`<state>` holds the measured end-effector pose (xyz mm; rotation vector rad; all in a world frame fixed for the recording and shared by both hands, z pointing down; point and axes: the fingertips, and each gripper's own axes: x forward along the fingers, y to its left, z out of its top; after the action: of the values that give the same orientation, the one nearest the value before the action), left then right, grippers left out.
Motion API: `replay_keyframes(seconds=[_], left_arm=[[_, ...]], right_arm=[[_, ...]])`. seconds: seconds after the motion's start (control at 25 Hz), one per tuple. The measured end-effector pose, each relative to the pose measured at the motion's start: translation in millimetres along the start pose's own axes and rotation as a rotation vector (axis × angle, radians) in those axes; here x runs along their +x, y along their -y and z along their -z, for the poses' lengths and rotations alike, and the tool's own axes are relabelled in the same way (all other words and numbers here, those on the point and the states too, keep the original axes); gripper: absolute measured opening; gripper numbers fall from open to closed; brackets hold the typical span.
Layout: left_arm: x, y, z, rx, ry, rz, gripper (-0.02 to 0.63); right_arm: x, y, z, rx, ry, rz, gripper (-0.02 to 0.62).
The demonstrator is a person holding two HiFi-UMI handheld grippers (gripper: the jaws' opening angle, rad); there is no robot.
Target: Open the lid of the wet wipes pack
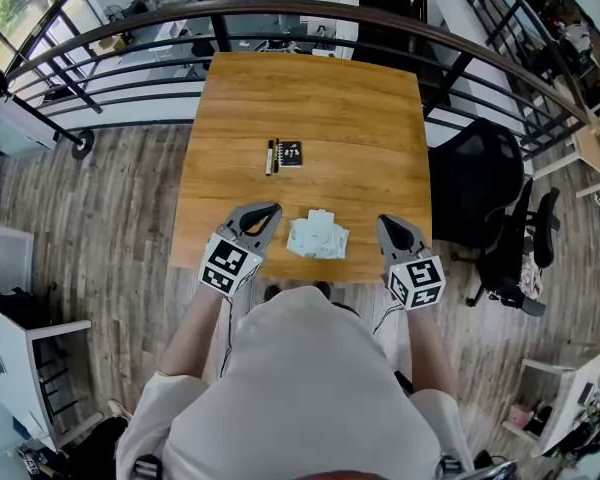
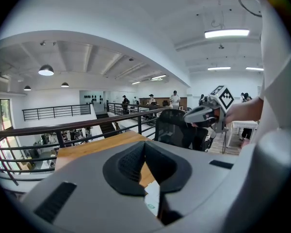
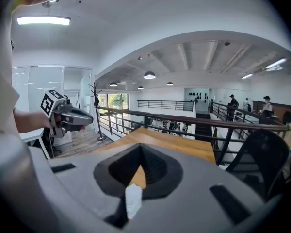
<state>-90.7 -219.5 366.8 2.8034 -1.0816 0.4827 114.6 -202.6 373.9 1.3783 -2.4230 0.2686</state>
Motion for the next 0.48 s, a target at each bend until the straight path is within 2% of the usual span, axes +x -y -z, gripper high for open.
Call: replay_keyframes(seconds=[0.48], left_arm=[[8.7, 5.4, -3.8, 0.000, -0.002, 0.007, -0.006]], right_arm=[[-3.4, 5.7, -0.4, 0.002, -0.004, -0.006, 0.002]])
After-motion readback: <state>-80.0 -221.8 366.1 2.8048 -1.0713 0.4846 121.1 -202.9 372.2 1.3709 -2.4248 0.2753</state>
